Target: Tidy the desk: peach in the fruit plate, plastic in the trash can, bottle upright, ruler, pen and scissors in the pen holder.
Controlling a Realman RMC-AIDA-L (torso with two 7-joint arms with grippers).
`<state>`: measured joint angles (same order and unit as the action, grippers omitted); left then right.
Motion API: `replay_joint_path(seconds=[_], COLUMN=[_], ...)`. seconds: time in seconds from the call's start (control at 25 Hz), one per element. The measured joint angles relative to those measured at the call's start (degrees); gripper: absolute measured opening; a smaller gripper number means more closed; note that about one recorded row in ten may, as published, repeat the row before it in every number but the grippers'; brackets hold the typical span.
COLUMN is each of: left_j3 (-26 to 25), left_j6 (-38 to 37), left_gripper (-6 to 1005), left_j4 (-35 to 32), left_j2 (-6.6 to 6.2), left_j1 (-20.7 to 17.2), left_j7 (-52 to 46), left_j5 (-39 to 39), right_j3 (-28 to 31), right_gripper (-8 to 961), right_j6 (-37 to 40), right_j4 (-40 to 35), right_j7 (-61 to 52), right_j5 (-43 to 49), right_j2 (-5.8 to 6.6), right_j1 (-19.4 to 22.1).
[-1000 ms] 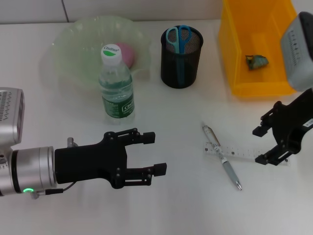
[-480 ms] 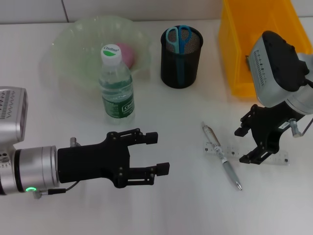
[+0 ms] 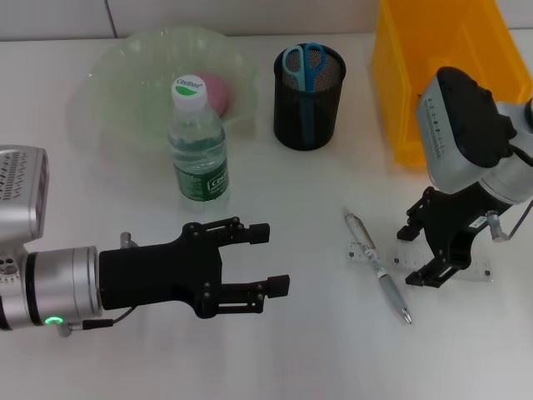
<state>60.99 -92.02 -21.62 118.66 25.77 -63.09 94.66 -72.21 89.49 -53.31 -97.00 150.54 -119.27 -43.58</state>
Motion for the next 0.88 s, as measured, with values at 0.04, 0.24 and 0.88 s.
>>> replay_joint_path(seconds=[0.04, 0.24, 0.88], left_j3=[0.0, 0.0, 0.5], left_j6=[0.0, 0.0, 0.0], left_gripper=[813, 813, 813], left_j4=[0.0, 0.1, 0.8], left_j2=[0.00, 0.00, 0.00], left_j1=[0.1, 0.4, 0.5], left_j7=[0.0, 0.0, 0.1], left_j5=[0.0, 0.0, 0.0], right_j3=[-0.3, -1.3, 1.3], right_gripper=[687, 658, 386], right_j6=[-0.3, -1.6, 2.3], right_j4=[0.2, 0.8, -5.9], right_j7=[-0.1, -0.3, -0.5], right_j5=[0.0, -0.1, -1.4], right_j2=[-0.04, -0.15, -0.08], right_j1=[0.0, -0.1, 2.8])
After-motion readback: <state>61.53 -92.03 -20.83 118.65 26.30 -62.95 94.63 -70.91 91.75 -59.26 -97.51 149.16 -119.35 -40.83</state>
